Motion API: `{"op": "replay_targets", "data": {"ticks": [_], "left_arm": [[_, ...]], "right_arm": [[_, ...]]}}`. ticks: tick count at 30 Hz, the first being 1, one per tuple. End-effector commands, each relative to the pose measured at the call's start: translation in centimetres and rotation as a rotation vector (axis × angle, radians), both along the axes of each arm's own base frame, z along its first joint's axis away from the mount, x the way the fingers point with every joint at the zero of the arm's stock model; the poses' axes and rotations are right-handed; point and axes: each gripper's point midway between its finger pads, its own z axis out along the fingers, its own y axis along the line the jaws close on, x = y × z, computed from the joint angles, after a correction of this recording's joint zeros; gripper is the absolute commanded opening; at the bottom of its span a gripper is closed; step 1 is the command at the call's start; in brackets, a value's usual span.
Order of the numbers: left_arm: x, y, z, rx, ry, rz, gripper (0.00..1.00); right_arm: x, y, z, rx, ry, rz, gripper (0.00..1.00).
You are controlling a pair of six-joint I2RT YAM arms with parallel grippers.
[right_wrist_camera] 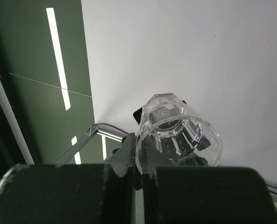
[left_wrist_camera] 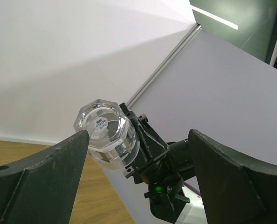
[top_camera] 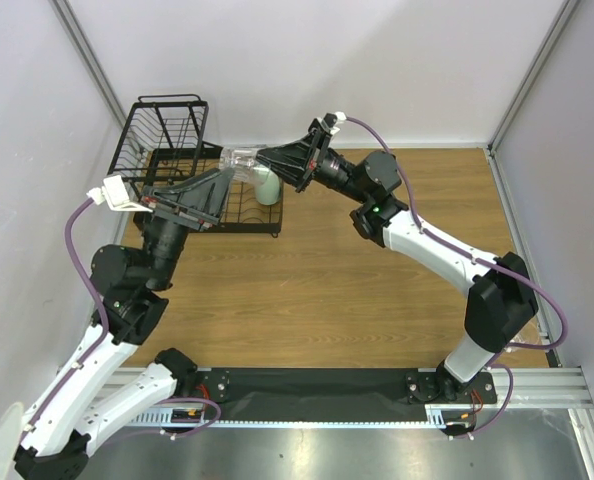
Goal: Load the cups into the dish rack
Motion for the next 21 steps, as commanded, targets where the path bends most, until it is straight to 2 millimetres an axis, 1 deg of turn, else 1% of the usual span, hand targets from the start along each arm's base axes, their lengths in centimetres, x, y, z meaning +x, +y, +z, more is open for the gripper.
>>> {"op": "replay_targets", "data": {"ticks": [1,6,11,15,20,21], "left_arm": [[-0.5,1.2,1.3,-0.014,-0.025,0.049,0.93],[-0.6,1.0,1.5,-0.009,-0.040,0.040,0.93],[-0.2,0.8,1.0,-0.008,-0.027,0.039,0.94],[-0.1,0.7,1.6,-0.022,-0.046,0.042,0.93],[0.1,1.0,2.2,-0.041,-0.052,0.056,0.88],[0.0,1.2,2.5,-0.057,-0.061,0.058,0.86]], "right_arm": [[-2.3,-1.5,4.7,0.078,-0.124,-0.009,0.00],[-2.5,-1.4,5.2,0.082,-0.135,-0.001,0.00],[-3.1,-1.1,5.8,0.095,-0.142,0.021,0.00],[-3.6,-0.7,6.0,0.111,-0.132,0.046,0.00],[-4.4,0.0,5.8,0.124,-0.116,0.082,0.00],[-4.4,-0.2,6.0,0.134,-0.122,0.081,0.00]]}}
